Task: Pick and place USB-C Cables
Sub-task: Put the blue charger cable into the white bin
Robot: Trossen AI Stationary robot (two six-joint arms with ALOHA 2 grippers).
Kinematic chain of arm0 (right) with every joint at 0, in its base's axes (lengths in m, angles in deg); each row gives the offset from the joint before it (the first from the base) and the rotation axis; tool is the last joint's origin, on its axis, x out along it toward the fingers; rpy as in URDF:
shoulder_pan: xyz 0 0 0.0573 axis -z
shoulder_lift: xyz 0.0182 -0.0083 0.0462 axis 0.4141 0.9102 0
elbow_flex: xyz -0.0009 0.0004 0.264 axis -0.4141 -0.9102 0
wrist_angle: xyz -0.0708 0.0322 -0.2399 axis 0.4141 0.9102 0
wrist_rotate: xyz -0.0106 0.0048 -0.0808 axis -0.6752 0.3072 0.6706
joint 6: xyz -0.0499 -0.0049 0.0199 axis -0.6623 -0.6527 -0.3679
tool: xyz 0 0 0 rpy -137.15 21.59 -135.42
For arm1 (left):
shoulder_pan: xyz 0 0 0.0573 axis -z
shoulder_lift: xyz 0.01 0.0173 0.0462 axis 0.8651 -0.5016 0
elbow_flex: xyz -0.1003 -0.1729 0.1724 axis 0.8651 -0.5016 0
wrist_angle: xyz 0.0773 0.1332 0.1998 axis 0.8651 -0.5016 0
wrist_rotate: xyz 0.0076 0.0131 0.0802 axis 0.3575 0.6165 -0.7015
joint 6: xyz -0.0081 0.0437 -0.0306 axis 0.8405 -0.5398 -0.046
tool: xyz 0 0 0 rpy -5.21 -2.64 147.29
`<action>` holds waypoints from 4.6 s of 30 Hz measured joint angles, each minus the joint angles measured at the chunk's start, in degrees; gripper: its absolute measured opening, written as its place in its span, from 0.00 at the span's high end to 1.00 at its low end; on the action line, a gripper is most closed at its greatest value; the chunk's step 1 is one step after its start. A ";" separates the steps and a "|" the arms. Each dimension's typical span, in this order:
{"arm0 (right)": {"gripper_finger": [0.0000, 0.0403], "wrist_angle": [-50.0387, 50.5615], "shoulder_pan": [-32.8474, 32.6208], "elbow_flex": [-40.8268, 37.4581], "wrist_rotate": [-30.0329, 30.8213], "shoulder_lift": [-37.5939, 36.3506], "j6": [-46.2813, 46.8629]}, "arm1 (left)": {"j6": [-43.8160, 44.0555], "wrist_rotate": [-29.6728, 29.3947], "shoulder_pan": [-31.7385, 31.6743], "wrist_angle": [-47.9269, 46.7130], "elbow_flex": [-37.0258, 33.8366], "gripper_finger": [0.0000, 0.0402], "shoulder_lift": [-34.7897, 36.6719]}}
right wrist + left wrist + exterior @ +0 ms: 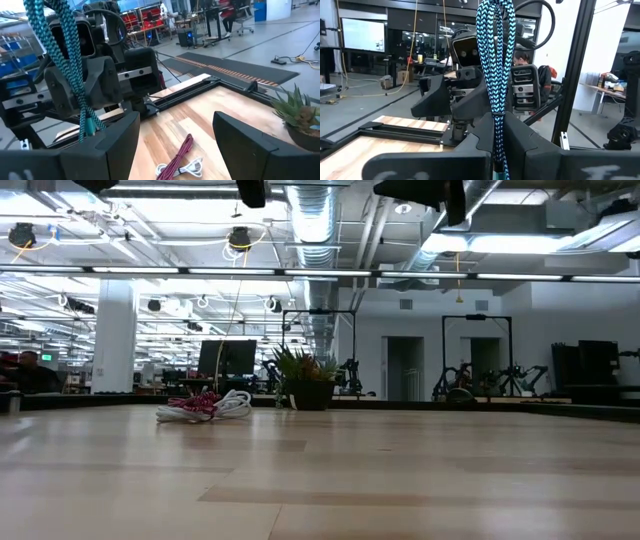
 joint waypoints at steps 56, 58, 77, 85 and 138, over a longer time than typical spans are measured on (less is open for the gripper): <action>0.17 -4.24 3.05 1.84 -12.29 -0.02 -11.42 | 3.14 2.59 -4.08 -3.56 -0.02 0.99 0.00; 0.17 -4.26 3.26 1.84 -12.29 -0.02 -12.04 | 3.93 3.62 -4.95 -4.14 -0.02 0.99 0.00; 0.17 -4.52 8.09 1.84 -18.04 0.00 -9.73 | 3.14 4.81 -7.85 -4.54 -0.02 0.99 0.00; 0.17 -7.54 10.51 1.84 -20.60 0.75 -8.35 | 3.20 4.80 -7.85 -4.72 -0.02 0.99 0.00; 0.98 -0.15 12.92 5.99 -19.58 4.35 -6.55 | 8.92 1.48 -7.93 -13.91 0.00 0.48 0.02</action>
